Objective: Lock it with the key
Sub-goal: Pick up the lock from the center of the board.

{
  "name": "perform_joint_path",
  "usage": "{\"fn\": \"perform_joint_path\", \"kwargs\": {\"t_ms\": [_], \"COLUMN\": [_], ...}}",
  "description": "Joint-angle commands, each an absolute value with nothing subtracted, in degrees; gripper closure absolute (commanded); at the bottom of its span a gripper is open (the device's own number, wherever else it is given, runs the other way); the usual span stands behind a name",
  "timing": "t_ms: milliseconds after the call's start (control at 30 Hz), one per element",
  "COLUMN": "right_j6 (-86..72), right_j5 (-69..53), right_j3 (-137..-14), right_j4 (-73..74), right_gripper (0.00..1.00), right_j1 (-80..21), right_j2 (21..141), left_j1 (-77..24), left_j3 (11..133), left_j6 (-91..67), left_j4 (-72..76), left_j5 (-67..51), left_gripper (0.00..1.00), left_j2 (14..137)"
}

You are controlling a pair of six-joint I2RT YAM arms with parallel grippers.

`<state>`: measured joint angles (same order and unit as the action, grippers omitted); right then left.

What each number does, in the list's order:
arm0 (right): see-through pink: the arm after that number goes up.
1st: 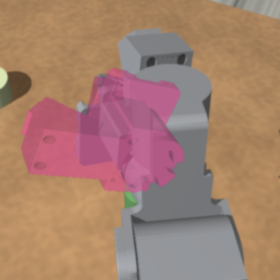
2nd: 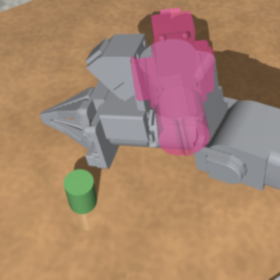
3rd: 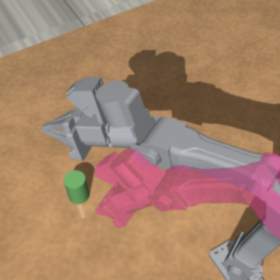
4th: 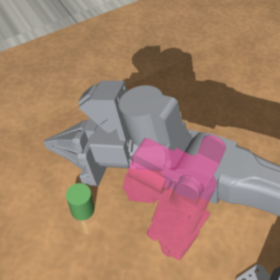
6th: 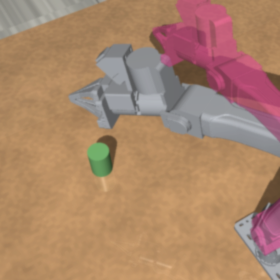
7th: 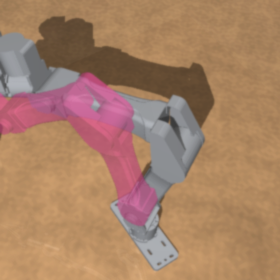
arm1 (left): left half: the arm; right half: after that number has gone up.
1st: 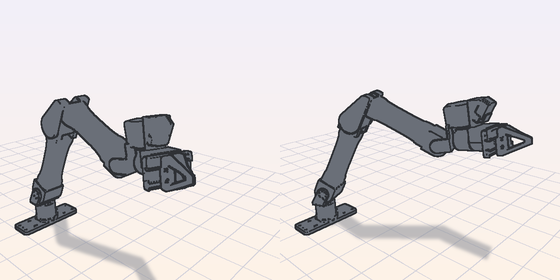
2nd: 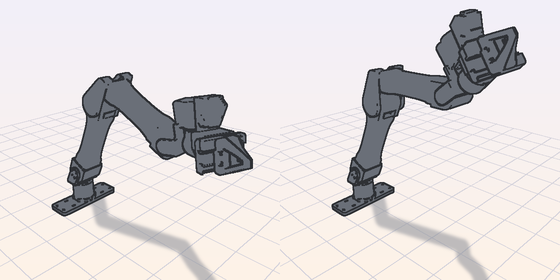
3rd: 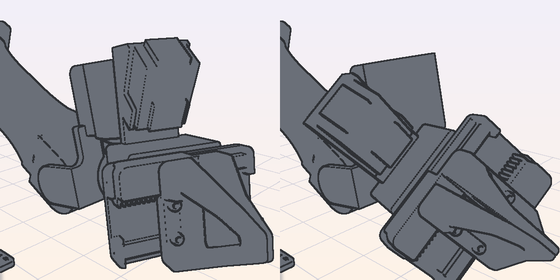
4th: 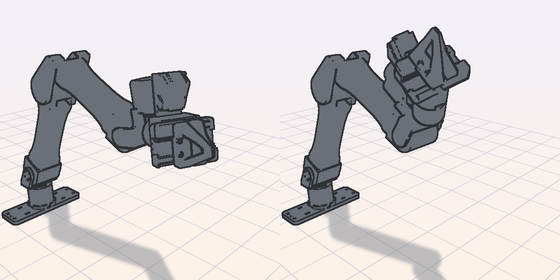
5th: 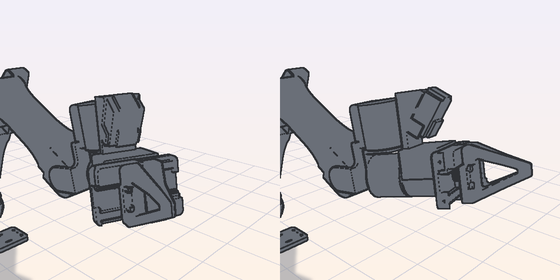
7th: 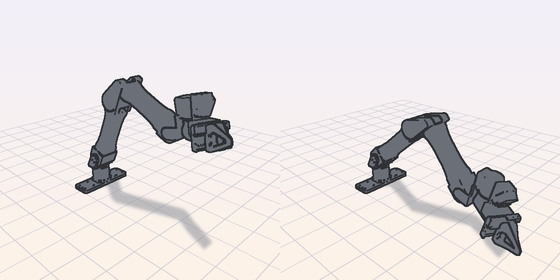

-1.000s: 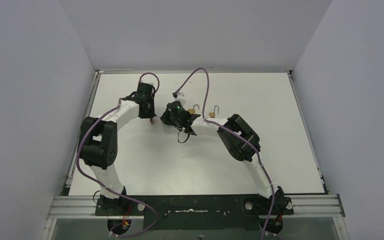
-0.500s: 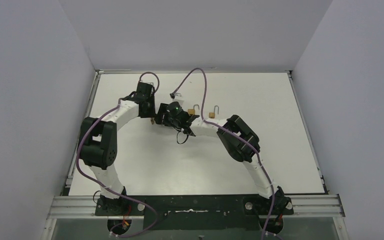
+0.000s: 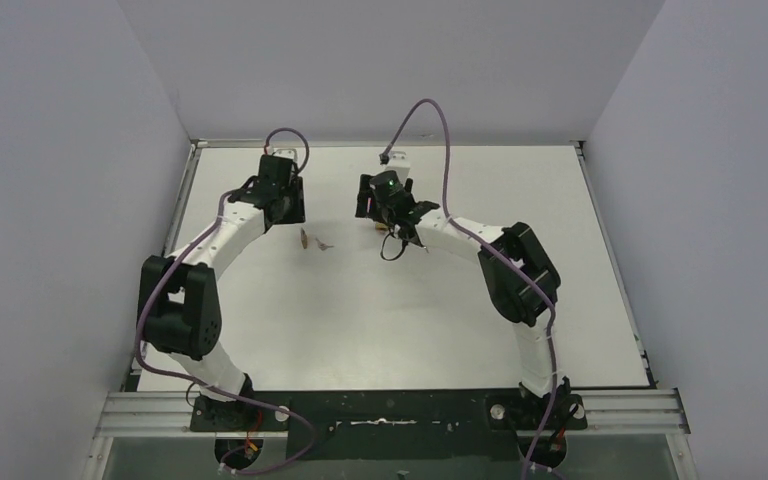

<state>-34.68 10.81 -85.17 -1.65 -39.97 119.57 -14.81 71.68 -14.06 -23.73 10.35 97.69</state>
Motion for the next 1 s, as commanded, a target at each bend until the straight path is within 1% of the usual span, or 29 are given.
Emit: {"fn": "perform_joint_path", "kwargs": {"t_ms": [0, 133, 333, 500, 567, 767, 967], "right_j6": [-26.74, -26.98, -26.76, -27.47, -27.85, -28.33, -27.64], "right_j5": [18.04, 17.71, 17.87, 16.48, 15.63, 14.39, 14.68], "right_j3": [-92.26, -96.20, -99.06, -99.84, -99.94, -100.14, -98.95], "right_j4": [8.46, 12.79, 14.29, 14.28, 13.91, 14.11, 14.22], "right_gripper": [0.33, 0.34, 0.35, 0.36, 0.38, 0.51, 0.54], "right_j1": [-39.99, -39.17, -38.37, -37.28, -36.94, -36.80, -37.96], "right_j2": [119.88, 124.86, 128.78, 130.60, 131.04, 131.97, 131.33], "left_j1": [-14.30, -14.32, -14.06, -13.56, -13.21, -12.16, -11.61], "left_j3": [74.78, 75.99, 75.67, 75.86, 76.20, 76.53, 76.71], "left_j6": [-11.45, -10.10, -8.64, -8.99, -9.18, -10.32, -10.72], "left_j4": [-24.22, -25.96, -26.75, -26.74, -26.87, -26.94, -27.07], "left_j5": [11.87, 11.25, 11.07, 8.90, 8.06, 5.42, 4.36], "left_gripper": [0.62, 0.61, 0.60, 0.60, 0.60, 0.59, 0.60], "left_j2": [91.65, 88.84, 83.98, 82.36, 82.51, 82.50, 82.46]}}
